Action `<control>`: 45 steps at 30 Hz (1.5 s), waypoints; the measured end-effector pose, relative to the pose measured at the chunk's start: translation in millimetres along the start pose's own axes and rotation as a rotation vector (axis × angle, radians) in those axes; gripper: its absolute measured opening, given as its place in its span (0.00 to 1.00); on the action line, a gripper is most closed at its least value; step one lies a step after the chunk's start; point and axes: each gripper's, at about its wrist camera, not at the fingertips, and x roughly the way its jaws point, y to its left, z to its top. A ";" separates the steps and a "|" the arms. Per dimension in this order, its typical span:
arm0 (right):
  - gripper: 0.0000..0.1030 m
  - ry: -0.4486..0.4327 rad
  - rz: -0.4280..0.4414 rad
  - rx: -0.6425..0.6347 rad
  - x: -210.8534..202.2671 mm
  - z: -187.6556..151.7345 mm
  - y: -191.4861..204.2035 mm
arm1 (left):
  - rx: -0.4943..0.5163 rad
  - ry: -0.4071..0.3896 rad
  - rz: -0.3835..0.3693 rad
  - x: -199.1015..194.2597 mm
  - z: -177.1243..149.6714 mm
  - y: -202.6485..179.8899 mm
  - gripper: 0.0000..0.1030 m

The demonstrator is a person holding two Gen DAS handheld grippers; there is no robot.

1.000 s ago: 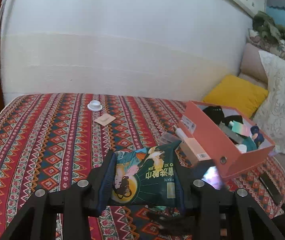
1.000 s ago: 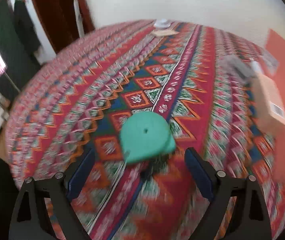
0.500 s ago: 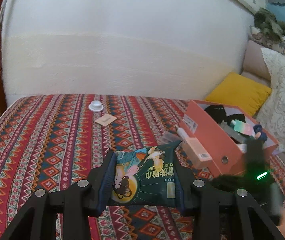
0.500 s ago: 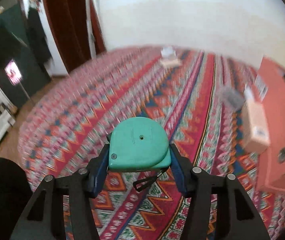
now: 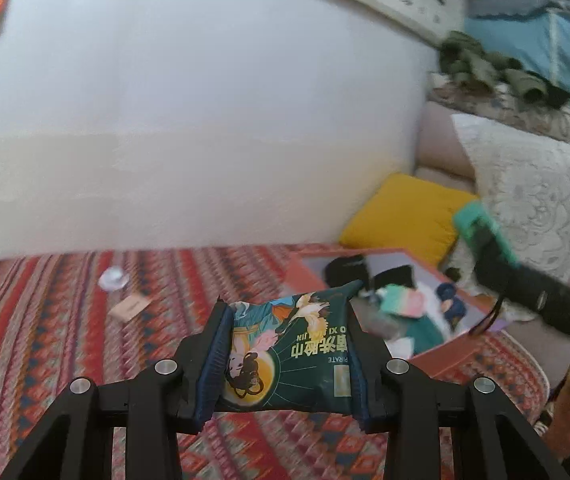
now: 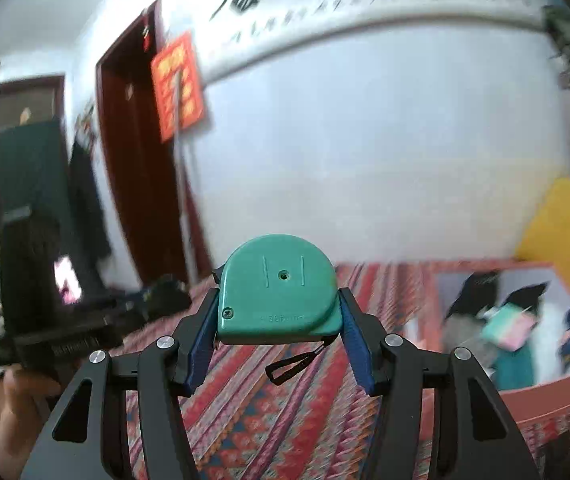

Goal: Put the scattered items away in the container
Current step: 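Carry the snack packet and tape measure over the pink box and open both grippers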

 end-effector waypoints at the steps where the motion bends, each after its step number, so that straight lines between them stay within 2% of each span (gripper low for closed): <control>1: 0.58 -0.025 -0.028 0.001 -9.0 8.3 -5.9 | 0.015 -0.004 -0.009 4.6 5.8 -7.9 0.42; 8: 0.58 -0.244 -0.260 0.014 -73.1 83.0 -64.0 | 0.109 -0.035 -0.109 52.9 50.8 -77.1 0.42; 12: 0.58 -0.316 -0.368 0.061 -95.4 105.0 -113.2 | 0.138 0.010 -0.168 105.7 59.9 -112.7 0.43; 15: 0.58 -0.281 -0.391 0.137 -82.8 88.3 -154.2 | 0.139 0.072 -0.180 153.8 59.1 -127.4 0.44; 20: 0.58 -0.141 -0.471 0.211 -34.8 67.2 -222.6 | 0.151 0.161 -0.188 231.8 58.1 -145.9 0.44; 22: 0.58 -0.084 -0.502 0.240 -15.6 58.8 -250.0 | 0.171 0.182 -0.158 265.9 58.8 -152.3 0.46; 23: 0.58 -0.056 -0.517 0.255 -6.0 54.6 -263.6 | 0.169 0.208 -0.136 284.4 57.7 -153.4 0.56; 24: 0.58 -0.028 -0.533 0.270 3.6 50.4 -277.3 | 0.154 0.272 -0.102 310.7 54.7 -151.9 0.73; 25: 0.59 0.005 -0.551 0.284 14.1 45.7 -291.1 | 0.119 0.343 -0.074 330.9 51.4 -146.5 0.76; 27: 0.71 0.179 -0.670 0.331 51.1 24.4 -321.1 | 0.040 0.441 -0.047 350.7 46.2 -133.2 0.76; 29: 0.75 0.206 -0.736 0.365 54.2 14.3 -328.1 | -0.008 0.435 -0.085 341.3 49.1 -119.0 0.76; 30: 0.79 0.175 -0.739 0.368 48.3 17.6 -326.5 | -0.011 0.406 -0.081 331.4 52.2 -112.7 0.76; 33: 0.94 0.000 -0.720 0.342 11.1 39.7 -304.0 | -0.037 0.323 -0.037 285.1 65.9 -83.1 0.77; 35: 0.98 -0.096 -0.706 0.319 -12.7 49.6 -283.6 | -0.067 0.260 -0.004 244.5 73.3 -56.1 0.80; 39: 0.99 -0.264 -0.656 0.280 -53.5 67.6 -236.7 | -0.102 0.138 0.130 160.6 72.4 7.3 0.93; 41: 1.00 -0.342 -0.610 0.259 -67.2 74.0 -212.0 | -0.126 0.102 0.241 114.9 55.4 46.6 0.95; 43: 1.00 -0.384 -0.543 0.229 -73.2 84.4 -187.7 | -0.143 0.093 0.341 74.9 27.4 81.9 0.96; 45: 1.00 -0.371 -0.445 0.188 -65.6 88.3 -158.9 | -0.150 0.112 0.407 48.3 1.0 107.7 0.97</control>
